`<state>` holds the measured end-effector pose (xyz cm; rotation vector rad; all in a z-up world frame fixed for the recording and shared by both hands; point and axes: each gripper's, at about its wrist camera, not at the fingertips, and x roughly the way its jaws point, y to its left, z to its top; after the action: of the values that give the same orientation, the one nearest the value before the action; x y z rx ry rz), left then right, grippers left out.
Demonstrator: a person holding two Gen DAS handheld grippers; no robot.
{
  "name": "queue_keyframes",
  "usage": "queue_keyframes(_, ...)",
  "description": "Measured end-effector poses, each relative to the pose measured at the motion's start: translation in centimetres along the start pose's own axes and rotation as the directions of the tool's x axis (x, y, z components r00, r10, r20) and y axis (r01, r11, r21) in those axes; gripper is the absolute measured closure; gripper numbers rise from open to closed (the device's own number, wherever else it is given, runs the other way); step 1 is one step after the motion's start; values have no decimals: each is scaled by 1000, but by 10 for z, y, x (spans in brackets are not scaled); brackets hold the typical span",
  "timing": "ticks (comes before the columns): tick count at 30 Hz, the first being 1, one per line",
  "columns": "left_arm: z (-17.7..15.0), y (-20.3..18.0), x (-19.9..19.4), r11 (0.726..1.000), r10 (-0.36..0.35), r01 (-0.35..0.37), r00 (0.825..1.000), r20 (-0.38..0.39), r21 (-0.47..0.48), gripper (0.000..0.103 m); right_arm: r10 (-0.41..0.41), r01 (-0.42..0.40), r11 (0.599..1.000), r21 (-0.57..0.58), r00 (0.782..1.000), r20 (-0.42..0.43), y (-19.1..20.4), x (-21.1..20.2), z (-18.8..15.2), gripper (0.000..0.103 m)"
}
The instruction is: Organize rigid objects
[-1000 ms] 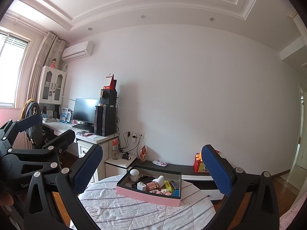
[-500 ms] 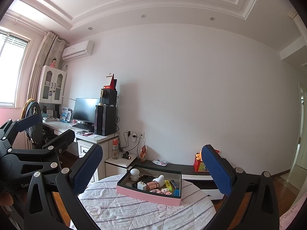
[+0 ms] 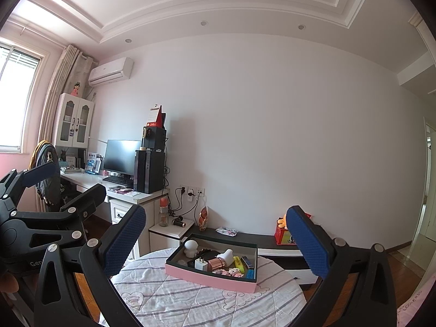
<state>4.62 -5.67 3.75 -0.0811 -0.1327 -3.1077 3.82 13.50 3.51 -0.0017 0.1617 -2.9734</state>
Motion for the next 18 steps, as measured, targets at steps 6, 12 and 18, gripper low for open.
queue_keyframes(6, 0, 0, 0, 1000, 0, 0, 1000, -1, 2, 0, -2, 2, 1000, -3, 1000, 1, 2, -1, 0, 0)
queue_keyframes(12, 1, 1, -1, 1000, 0, 0, 1000, 2, 0, 0, -3, 3, 1000, -2, 1000, 4, 2, -1, 1, 0)
queue_keyframes(18, 0, 0, -1, 1000, 1, -1, 1000, 2, 2, 0, -6, 6, 1000, -3, 1000, 4, 0, 1, 1, 0)
